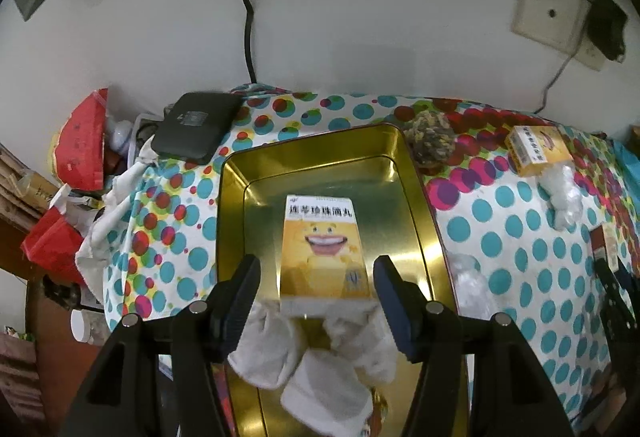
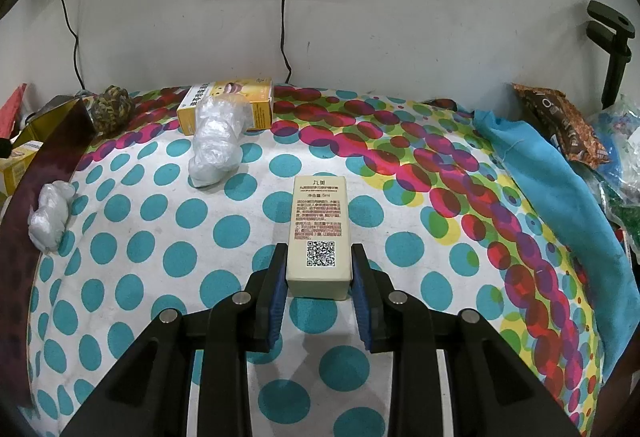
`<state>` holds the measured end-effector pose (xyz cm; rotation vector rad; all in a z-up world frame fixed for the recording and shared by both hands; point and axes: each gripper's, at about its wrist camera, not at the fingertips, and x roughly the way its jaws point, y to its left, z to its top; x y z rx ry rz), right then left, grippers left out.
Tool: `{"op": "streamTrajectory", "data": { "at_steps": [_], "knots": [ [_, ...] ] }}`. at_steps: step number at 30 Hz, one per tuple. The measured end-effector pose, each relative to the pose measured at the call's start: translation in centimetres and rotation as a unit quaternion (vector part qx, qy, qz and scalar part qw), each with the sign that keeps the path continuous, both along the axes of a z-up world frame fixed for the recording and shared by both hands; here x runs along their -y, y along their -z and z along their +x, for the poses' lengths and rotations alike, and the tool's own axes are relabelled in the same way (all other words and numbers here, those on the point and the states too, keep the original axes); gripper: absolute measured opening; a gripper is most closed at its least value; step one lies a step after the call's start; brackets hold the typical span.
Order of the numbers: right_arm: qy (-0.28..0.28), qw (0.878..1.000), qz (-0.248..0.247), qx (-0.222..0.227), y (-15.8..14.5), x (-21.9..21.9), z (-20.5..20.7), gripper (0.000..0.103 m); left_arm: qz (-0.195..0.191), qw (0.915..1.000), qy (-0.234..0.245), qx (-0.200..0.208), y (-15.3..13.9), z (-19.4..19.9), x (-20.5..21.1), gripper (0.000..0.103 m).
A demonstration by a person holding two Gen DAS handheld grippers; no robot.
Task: Organize objects
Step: 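Carry the yellow box into the gold tray and open the left tool, then carry the beige box into the gold tray and open the right tool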
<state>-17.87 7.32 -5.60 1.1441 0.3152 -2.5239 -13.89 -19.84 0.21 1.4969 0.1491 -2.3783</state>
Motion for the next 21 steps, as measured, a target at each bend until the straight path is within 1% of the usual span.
{"op": "streamTrajectory", "data": {
  "at_steps": [4, 6, 10, 12, 14, 17, 21],
  "knots": [
    [0.002, 1.000, 0.010, -0.006, 0.0, 0.3, 0.0, 0.027, 0.008, 0.9999, 0.002, -0.014, -1.0, 2.3, -0.6, 0.060],
    [0.000, 1.000, 0.014, -0.009, 0.0, 0.3, 0.0, 0.027, 0.006, 0.9998, 0.002, -0.019, -1.5, 3.6, -1.0, 0.060],
    [-0.008, 1.000, 0.009, -0.019, -0.5, 0.4, 0.2, 0.027, 0.007, 0.9994, 0.010, -0.033, -2.2, 6.5, -1.6, 0.060],
    [-0.013, 0.999, 0.014, -0.025, -0.5, 0.2, 0.1, 0.027, 0.014, 0.9991, 0.009, -0.038, -2.5, 7.9, -1.6, 0.060],
    [-0.020, 1.000, 0.010, -0.020, -0.8, 0.5, 0.1, 0.027, 0.022, 0.9987, 0.005, -0.045, -2.8, 9.5, -1.3, 0.060],
    [-0.040, 0.999, 0.002, -0.027, -2.0, 1.3, 0.7, 0.027, 0.028, 0.9979, -0.012, -0.058, -3.0, 11.9, -0.4, 0.061],
    [-0.092, 0.995, -0.018, -0.042, -4.8, 3.8, 2.6, 0.027, 0.038, 0.9968, -0.027, -0.065, -2.5, 14.7, 0.1, 0.061]
  ]
}}
